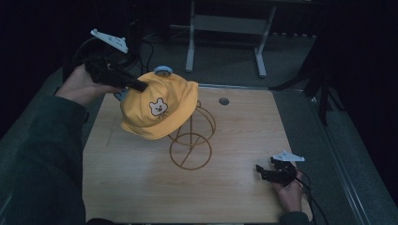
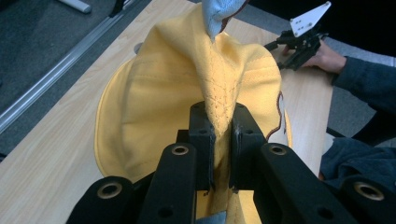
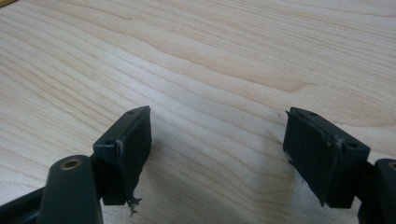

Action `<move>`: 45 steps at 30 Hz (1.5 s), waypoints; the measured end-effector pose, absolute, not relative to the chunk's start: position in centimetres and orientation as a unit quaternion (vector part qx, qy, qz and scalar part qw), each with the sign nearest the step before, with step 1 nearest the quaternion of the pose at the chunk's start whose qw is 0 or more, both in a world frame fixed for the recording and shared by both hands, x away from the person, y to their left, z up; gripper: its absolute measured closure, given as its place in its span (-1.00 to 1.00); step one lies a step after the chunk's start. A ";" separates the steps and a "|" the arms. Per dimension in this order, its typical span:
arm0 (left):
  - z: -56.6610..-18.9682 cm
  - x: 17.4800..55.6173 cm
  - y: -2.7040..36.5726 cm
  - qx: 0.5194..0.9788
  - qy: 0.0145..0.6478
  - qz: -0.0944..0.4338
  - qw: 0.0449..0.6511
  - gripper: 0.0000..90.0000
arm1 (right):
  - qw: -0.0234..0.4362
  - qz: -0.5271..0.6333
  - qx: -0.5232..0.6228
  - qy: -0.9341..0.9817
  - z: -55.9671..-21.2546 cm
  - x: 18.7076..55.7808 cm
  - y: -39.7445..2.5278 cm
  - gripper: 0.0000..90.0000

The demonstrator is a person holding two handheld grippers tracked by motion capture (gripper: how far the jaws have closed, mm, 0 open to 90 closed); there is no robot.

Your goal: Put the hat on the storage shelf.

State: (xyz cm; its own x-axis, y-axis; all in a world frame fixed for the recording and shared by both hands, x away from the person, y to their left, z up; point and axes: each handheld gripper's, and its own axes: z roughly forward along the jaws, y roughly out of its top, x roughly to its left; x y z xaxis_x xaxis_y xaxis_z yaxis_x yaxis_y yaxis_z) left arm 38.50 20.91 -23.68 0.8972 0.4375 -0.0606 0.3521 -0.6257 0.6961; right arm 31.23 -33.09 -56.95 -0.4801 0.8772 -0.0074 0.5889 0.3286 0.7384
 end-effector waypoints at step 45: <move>-23.1 39.7 13.9 0.929 0.180 0.053 0.318 0.80 | 0.209 0.345 0.465 0.788 -56.9 31.2 -33.1 -0.47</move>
